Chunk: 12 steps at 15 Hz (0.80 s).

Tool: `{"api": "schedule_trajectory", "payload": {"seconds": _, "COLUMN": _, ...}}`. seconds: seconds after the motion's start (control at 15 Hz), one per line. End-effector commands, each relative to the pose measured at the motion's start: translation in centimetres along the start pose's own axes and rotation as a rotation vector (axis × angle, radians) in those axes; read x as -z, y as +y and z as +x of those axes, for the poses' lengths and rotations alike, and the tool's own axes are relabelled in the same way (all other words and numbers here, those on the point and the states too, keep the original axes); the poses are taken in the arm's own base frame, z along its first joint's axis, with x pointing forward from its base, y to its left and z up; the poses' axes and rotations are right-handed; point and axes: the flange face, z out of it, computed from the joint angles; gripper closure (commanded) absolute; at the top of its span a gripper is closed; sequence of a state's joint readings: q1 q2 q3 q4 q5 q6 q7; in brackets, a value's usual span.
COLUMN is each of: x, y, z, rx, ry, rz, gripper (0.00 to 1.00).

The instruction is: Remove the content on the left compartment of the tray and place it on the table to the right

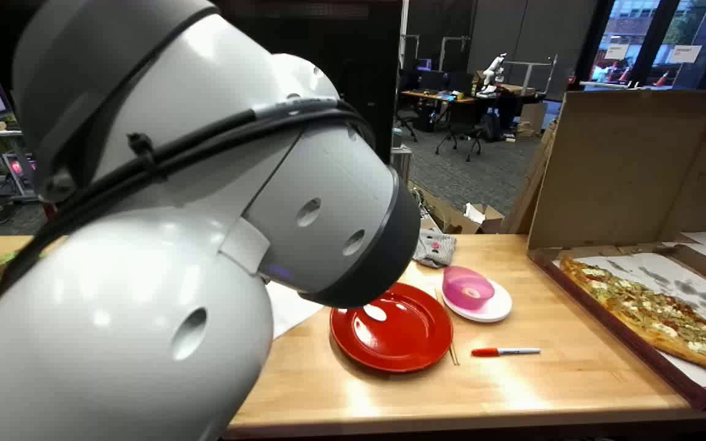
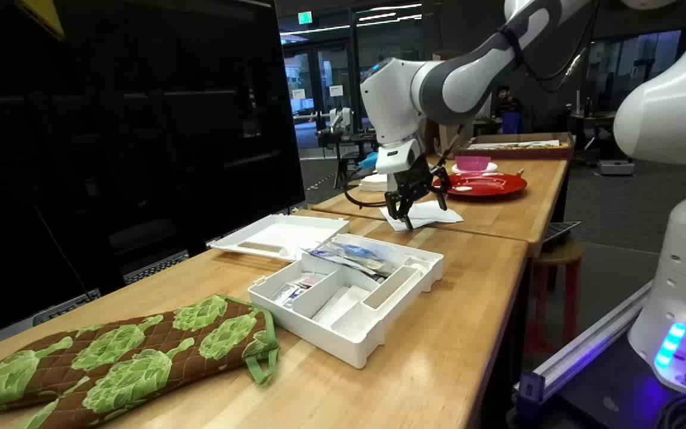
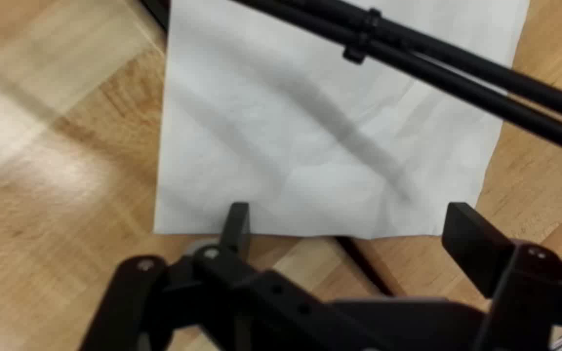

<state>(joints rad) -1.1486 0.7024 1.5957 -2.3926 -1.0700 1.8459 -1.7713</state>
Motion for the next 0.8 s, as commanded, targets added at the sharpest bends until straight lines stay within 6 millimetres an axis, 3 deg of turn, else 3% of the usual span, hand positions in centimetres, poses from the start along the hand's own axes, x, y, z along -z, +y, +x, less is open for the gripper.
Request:
{"api": "schedule_trajectory", "payload": {"seconds": 0.0, "x": 0.00, "y": 0.08, "z": -0.07, "rx": -0.001, "ry": 0.000, "rz": 0.000, "gripper": 0.00}}
{"api": "schedule_trajectory", "payload": {"seconds": 0.73, "x": -0.04, "y": 0.14, "z": 0.05, "rx": 0.030, "ry": -0.010, "rz": 0.003, "gripper": 0.00}}
